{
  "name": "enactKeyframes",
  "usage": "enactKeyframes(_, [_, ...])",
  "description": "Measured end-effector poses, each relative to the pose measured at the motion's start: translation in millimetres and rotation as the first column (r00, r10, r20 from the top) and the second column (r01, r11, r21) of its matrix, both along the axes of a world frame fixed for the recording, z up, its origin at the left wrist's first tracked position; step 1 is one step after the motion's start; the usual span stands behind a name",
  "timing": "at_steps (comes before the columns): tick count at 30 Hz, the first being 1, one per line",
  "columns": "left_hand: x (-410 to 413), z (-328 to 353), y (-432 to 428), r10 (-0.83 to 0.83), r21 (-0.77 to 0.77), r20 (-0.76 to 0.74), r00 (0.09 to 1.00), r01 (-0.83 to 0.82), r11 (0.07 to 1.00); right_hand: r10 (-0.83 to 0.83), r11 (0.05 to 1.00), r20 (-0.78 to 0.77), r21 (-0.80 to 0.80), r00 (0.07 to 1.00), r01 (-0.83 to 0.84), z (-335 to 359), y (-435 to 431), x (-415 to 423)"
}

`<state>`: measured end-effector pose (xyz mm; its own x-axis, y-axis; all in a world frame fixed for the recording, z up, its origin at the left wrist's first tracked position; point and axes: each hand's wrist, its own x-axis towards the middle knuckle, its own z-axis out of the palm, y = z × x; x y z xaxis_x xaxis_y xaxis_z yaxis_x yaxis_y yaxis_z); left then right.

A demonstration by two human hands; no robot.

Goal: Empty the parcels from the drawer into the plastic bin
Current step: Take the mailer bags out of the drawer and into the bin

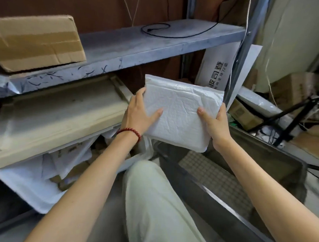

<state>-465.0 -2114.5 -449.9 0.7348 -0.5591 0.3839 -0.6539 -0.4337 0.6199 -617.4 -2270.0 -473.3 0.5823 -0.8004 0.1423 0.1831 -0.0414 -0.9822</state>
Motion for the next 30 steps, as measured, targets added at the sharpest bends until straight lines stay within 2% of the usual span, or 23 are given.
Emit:
enactKeyframes(8, [-31, -87, -69, -0.204, 0.27, -0.144, 0.968, 0.237, 0.933, -0.213, 0.952, -0.209, 0.176, 0.955, 0.251, -95, -42, -54])
enactKeyframes(11, [-37, -122, -75, -0.135, 0.4, -0.082, 0.987, 0.157, 0.903, -0.273, 0.915, -0.301, 0.212, 0.914, 0.343, -124, -46, -63])
enactKeyframes(13, [-37, -142, -77, -0.075, 0.473, -0.093, 0.993, 0.11, 0.874, -0.296, 0.889, -0.353, 0.239, 0.887, 0.392, -144, -46, -66])
enactKeyframes(18, [-31, -175, -78, -0.122, 0.548, -0.268, 0.956, 0.255, 0.797, -0.305, 0.804, -0.476, 0.336, 0.825, 0.491, -187, -29, -66])
enactKeyframes(22, [-24, -193, -73, -0.233, 0.664, -0.19, 0.954, 0.299, 0.686, -0.293, 0.801, -0.508, 0.333, 0.81, 0.498, -202, -21, -50])
enactKeyframes(30, [2, -202, -70, -0.292, 0.695, -0.098, 0.952, 0.275, 0.664, -0.303, 0.724, -0.603, 0.358, 0.738, 0.59, -234, -26, -14])
